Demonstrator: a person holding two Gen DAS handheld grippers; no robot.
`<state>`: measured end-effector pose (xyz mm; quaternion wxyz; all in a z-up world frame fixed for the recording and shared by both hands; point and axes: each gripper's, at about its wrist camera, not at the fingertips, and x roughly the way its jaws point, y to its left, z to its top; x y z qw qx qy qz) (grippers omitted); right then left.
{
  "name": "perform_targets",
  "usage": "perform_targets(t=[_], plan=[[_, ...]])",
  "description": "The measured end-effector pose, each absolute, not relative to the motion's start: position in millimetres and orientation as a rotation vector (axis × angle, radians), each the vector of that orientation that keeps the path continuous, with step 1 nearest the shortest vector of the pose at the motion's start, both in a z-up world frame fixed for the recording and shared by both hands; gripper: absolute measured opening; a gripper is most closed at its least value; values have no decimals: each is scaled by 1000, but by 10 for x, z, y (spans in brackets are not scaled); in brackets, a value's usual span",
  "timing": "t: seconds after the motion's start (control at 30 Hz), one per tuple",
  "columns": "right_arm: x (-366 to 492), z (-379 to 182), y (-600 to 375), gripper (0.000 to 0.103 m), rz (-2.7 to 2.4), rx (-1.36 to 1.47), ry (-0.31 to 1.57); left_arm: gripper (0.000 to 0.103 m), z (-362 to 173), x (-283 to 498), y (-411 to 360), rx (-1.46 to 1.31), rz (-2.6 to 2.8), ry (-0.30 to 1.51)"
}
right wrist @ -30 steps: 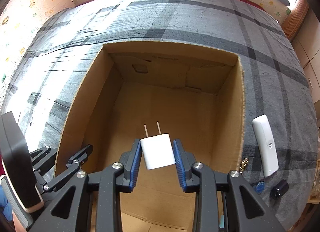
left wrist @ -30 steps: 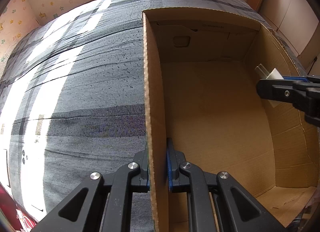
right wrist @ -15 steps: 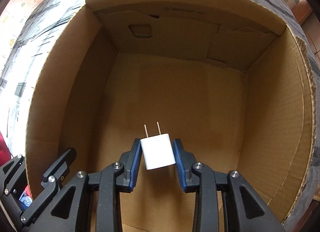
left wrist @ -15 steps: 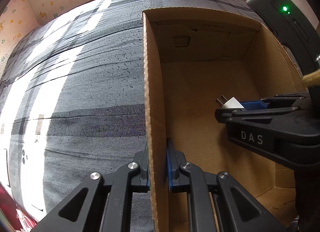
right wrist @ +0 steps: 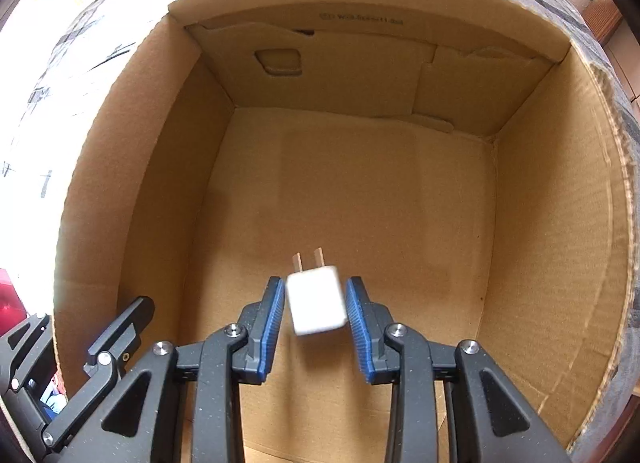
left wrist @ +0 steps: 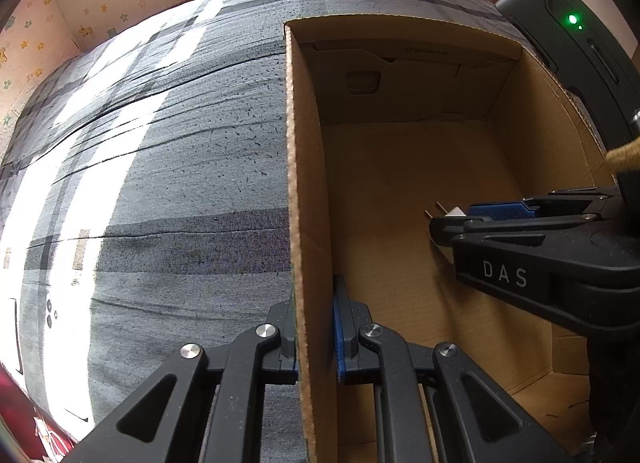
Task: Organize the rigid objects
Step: 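Carry the white adapter into the box with the right gripper, then open the right gripper to drop the adapter in the box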
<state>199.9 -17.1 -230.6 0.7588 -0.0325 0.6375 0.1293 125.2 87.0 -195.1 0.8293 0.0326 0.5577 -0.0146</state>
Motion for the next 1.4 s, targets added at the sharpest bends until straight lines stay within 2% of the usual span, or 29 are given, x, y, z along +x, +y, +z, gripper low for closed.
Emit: perform_targets(t=[0.13, 0.23, 0.53, 0.93, 1.13, 1.27, 1.4], plan=[[1943, -2299, -190, 44, 286, -75, 1388, 12, -1943, 1252, 869, 70, -31, 1183], [1920, -2270, -217, 54, 278, -77, 1374, 12, -1948, 1252, 861, 76, -28, 1183], [1794, -2085, -255, 58, 264, -94, 1323, 12, -1940, 1252, 832, 84, -23, 1183], [1677, -1550, -382, 71, 235, -101, 1232, 12, -1962, 1258, 792, 101, -17, 1183], [1593, -1286, -502, 86, 229, -96, 1168, 12, -1962, 1263, 778, 102, -16, 1185], [1558, -1104, -636, 101, 212, -71, 1133, 12, -1959, 1264, 766, 109, -14, 1184], [1513, -958, -773, 103, 202, -76, 1119, 12, -1949, 1269, 770, 107, -13, 1185]])
